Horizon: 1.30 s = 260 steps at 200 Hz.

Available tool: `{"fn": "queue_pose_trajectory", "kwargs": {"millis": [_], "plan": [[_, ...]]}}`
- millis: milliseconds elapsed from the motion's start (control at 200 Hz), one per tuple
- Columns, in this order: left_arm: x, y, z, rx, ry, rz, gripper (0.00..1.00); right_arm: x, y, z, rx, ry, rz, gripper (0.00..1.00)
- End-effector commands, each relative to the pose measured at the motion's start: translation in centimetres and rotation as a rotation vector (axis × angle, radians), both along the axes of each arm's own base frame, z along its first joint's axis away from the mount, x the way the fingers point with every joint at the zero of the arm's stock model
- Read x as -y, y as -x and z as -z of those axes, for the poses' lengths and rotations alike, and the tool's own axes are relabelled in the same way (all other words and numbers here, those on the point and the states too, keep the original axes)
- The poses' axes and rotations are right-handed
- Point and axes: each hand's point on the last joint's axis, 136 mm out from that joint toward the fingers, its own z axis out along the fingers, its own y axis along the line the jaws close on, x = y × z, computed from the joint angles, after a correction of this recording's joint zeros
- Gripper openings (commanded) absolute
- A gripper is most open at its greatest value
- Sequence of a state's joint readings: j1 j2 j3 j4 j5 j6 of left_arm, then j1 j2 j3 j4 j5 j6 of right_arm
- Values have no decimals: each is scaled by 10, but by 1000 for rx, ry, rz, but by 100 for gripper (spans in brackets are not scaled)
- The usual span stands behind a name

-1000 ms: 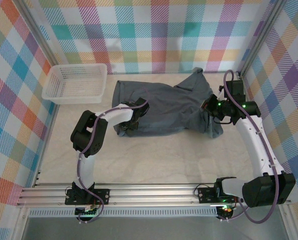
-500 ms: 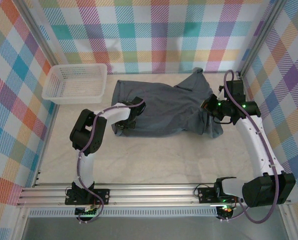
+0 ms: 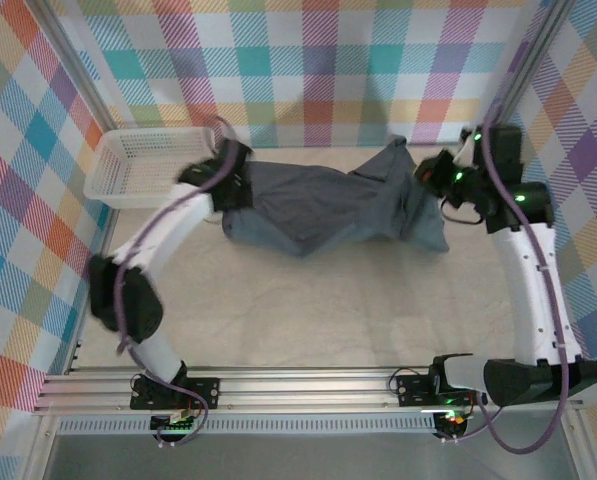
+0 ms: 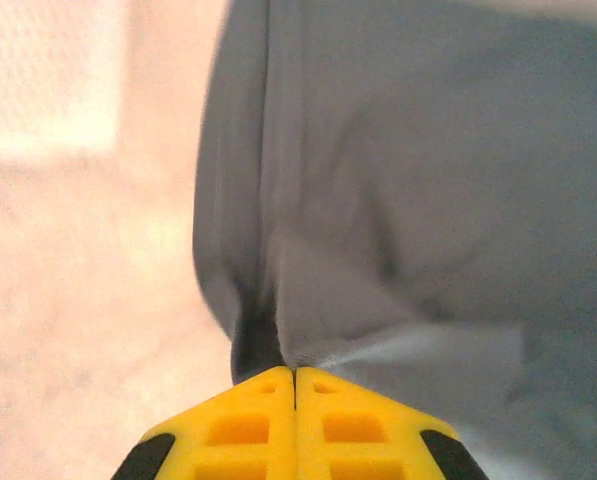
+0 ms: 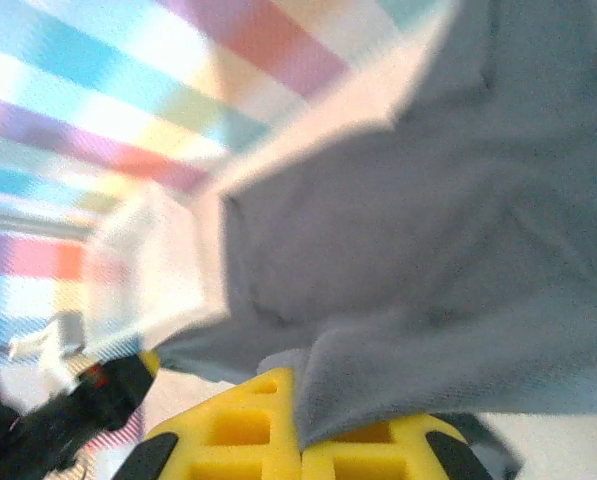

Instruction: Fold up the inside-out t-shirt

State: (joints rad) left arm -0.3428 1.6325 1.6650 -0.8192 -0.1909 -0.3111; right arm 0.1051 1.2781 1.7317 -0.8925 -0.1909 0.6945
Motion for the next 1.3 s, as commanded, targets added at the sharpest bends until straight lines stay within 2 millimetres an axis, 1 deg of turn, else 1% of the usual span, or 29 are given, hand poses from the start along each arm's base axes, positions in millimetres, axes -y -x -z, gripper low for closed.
{"fn": "queue_pose_trajectory", "kwargs": {"millis": [0, 60, 100, 160, 215, 325, 395, 460, 545, 610, 655, 685, 710, 735, 770, 815, 855, 945, 1040, 1120, 1160, 1200, 1260, 1295], "plan": [[-32, 24, -128, 272, 316, -50, 0, 16, 12, -100, 276, -39, 99, 0], [-52, 31, -160, 340, 416, -86, 0, 29, 19, -133, 359, -44, 173, 0], [-61, 35, -178, 379, 462, -91, 0, 38, 25, -152, 403, -31, 215, 0], [-65, 43, -204, 438, 501, -61, 0, 48, 33, -175, 464, 3, 261, 0], [-63, 52, -229, 492, 526, -17, 0, 56, 42, -193, 511, 19, 297, 0], [-64, 73, -270, 593, 528, 14, 0, 62, 68, -236, 650, 15, 314, 0], [-65, 89, -296, 668, 523, 26, 0, 67, 89, -262, 738, -14, 340, 0], [-67, 107, -322, 745, 518, 41, 0, 69, 111, -287, 838, -39, 339, 0], [-71, 139, -363, 878, 493, 55, 0, 65, 141, -318, 980, -62, 306, 0], [-75, 163, -391, 983, 470, 62, 0, 61, 163, -338, 1081, -65, 272, 0], [-77, 178, -408, 1045, 459, 65, 0, 60, 176, -347, 1138, -55, 258, 0], [-79, 184, -416, 1073, 457, 61, 0, 61, 182, -351, 1165, -44, 262, 0], [-80, 185, -420, 1084, 455, 56, 0, 62, 183, -353, 1177, -37, 270, 0], [-81, 186, -424, 1093, 454, 51, 0, 62, 182, -354, 1184, -29, 275, 0], [-83, 179, -423, 1087, 449, 42, 0, 63, 177, -354, 1183, -15, 285, 0], [-85, 166, -418, 1062, 447, 24, 0, 62, 166, -352, 1171, -4, 282, 0], [-85, 150, -410, 1031, 449, 14, 0, 58, 153, -350, 1160, 15, 265, 0], [-83, 113, -392, 968, 455, 8, 0, 49, 106, -338, 1092, 34, 235, 0], [-83, 65, -370, 904, 451, -7, 0, 37, 53, -325, 1040, 54, 191, 0], [-84, 32, -357, 878, 436, -13, 0, 26, 20, -323, 1046, 70, 141, 0], [-84, 19, -353, 874, 432, -13, 0, 24, 9, -326, 1065, 79, 134, 0], [-84, 10, -354, 879, 433, -15, 0, 25, 2, -328, 1081, 74, 137, 0], [-84, 6, -364, 905, 441, -7, 0, 28, -2, -336, 1117, 40, 140, 0], [-83, 7, -373, 930, 446, 3, 0, 32, -1, -341, 1137, 20, 146, 0]]}}
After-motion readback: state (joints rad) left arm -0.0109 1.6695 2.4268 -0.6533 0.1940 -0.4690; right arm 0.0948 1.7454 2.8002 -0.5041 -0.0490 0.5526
